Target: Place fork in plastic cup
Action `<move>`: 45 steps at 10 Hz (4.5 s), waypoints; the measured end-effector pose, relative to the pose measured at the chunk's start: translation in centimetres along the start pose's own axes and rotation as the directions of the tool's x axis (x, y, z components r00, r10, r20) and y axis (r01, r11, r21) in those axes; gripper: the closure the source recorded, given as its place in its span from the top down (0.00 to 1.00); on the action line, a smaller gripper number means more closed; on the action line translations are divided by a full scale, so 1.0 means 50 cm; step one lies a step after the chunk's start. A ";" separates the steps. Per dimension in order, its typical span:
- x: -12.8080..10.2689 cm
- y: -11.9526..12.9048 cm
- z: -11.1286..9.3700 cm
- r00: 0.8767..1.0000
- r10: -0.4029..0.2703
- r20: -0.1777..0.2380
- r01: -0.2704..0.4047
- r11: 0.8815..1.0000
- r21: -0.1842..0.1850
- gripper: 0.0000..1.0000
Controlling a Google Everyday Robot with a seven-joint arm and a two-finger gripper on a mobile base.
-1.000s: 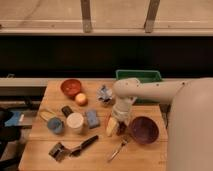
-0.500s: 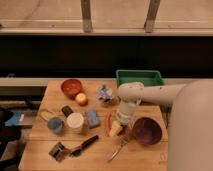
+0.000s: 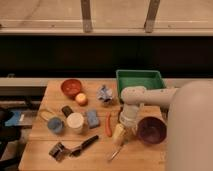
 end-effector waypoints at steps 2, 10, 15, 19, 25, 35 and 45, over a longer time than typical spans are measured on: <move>0.011 -0.008 0.007 1.000 0.027 -0.009 -0.027 1.000 -0.003 0.80; 0.019 -0.010 0.009 0.999 0.042 -0.015 -0.042 0.999 0.008 0.08; 0.009 0.019 0.002 0.998 0.062 0.007 -0.062 0.996 0.062 0.00; 0.022 0.019 -0.069 0.989 0.054 0.139 -0.063 0.996 0.061 0.00; 0.026 0.009 -0.170 0.960 0.031 0.279 -0.056 0.995 0.081 0.00; -0.094 0.012 -0.551 0.902 -0.090 0.423 -0.071 0.934 0.350 0.00; -0.352 0.234 -0.699 0.822 -0.407 0.399 0.166 0.841 0.515 0.00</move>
